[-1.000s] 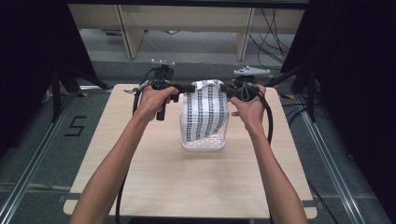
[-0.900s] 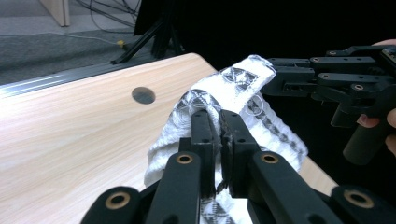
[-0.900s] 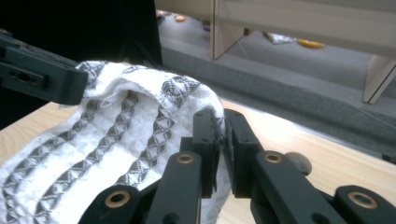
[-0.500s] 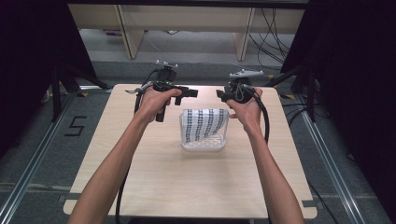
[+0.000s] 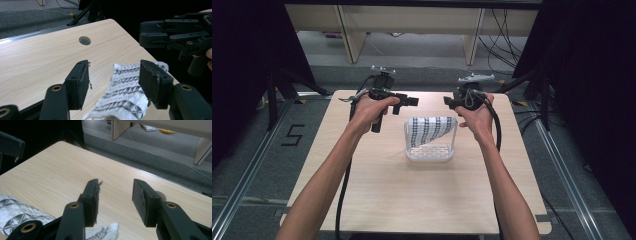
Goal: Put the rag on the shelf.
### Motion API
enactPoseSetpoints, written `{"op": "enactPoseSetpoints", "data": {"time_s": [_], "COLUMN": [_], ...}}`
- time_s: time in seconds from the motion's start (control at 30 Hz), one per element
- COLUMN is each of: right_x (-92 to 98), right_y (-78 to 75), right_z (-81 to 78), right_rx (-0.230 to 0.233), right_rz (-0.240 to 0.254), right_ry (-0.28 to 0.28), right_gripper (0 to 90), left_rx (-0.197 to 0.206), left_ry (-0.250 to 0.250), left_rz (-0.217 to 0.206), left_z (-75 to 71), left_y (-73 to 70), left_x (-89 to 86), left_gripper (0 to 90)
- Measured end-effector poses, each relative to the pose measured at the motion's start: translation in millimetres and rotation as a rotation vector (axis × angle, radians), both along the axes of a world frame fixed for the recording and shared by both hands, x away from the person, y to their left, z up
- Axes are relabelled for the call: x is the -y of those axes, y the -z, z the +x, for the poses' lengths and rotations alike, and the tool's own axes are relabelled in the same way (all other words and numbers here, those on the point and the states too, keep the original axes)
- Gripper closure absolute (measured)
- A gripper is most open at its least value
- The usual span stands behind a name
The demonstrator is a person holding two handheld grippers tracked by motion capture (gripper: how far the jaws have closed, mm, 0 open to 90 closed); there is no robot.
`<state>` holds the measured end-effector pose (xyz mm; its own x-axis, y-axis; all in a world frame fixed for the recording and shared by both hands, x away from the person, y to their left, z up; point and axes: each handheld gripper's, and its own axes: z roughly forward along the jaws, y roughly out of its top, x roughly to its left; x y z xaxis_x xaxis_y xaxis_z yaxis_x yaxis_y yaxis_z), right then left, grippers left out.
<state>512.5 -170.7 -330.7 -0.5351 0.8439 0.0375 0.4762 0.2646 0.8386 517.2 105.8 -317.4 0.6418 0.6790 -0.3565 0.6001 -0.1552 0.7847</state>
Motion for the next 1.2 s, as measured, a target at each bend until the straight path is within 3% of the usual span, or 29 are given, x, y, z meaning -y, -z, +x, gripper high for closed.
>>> {"op": "enactPoseSetpoints", "data": {"time_s": [0.07, 0.1, 0.17, 0.2, 0.43, 0.67, 0.8, 1.0, 1.07, 1.1, 1.2], "right_x": [-1.1, 0.1, -1.7, -0.2, -1.2, 3.0, 5.3, 8.4, 8.9, 8.0, 8.6], "right_y": [-0.3, -0.8, -1.3, -2.3, -4.4, -9.4, -11.9, -12.2, -10.1, -10.9, -10.4], "right_z": [-1.3, -0.8, -3.3, -3.0, -7.3, -13.4, -17.7, -25.9, -27.0, -31.1, -32.4], "right_rx": [-0.007, 0.010, -0.006, 0.013, 0.002, 0.022, 0.029, 0.025, 0.053, 0.022, 0.036], "right_rz": [0.017, -0.006, 0.005, -0.014, 0.010, -0.019, -0.012, 0.001, 0.005, 0.020, 0.024], "right_ry": [0.003, -0.004, 0.001, -0.010, -0.010, -0.024, -0.029, -0.022, -0.031, -0.029, -0.042], "right_gripper": [57.1, 56.8, 55.8, 55.5, 53.1, 50.2, 47.5, 44.4, 43.9, 43.6, 43.2], "left_rx": [0.005, 0.007, 0.012, 0.012, 0.028, 0.047, 0.062, 0.054, 0.056, 0.059, 0.067], "left_ry": [-0.004, -0.006, -0.006, -0.006, -0.013, 0.003, -0.013, -0.003, -0.004, -0.005, -0.005], "left_rz": [0.002, 0.006, 0.018, 0.018, -0.001, -0.009, 0.003, -0.020, -0.017, -0.020, -0.019], "left_z": [-0.3, -0.5, -0.7, -0.7, -5.7, -18.0, -24.2, -28.6, -30.4, -31.4, -35.6], "left_y": [1.2, 2.0, 3.4, 3.4, 1.0, -0.9, 1.9, 6.5, 7.3, 8.0, 8.9], "left_x": [-2.4, -3.6, -7.1, -7.1, -12.6, -19.4, -24.9, -32.7, -35.0, -35.8, -37.6], "left_gripper": [38.7, 37.8, 35.5, 35.1, 30.7, 28.9, 28.4, 27.7, 27.5, 27.5, 27.5]}}
